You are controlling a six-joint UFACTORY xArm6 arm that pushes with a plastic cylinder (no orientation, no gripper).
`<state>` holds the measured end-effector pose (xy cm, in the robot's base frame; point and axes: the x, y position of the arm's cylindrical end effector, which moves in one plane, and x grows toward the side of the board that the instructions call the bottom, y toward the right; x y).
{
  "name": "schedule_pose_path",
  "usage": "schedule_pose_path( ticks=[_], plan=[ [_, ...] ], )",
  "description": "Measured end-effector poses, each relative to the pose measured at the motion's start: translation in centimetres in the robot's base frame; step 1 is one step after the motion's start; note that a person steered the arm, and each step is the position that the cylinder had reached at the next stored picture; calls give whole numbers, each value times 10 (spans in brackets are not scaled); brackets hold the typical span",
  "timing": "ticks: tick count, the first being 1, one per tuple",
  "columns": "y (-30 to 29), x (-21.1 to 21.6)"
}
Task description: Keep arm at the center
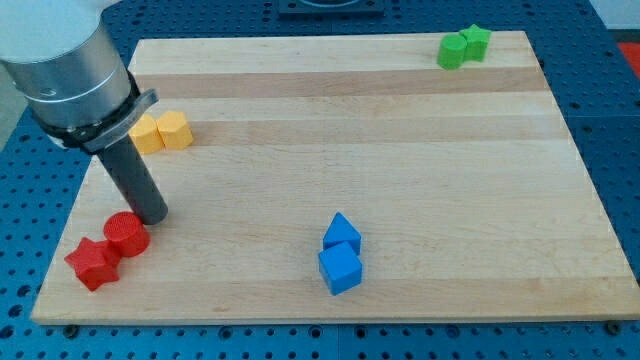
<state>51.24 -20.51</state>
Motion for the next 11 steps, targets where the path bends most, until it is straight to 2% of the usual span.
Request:
schedule_pose_path(
  ticks=[3, 4, 6, 7, 8, 11],
  plan=[
    [-10, 2],
    [-1, -10],
    [59, -92],
    [131, -96],
    [177, -98],
    [199, -98]
  ],
)
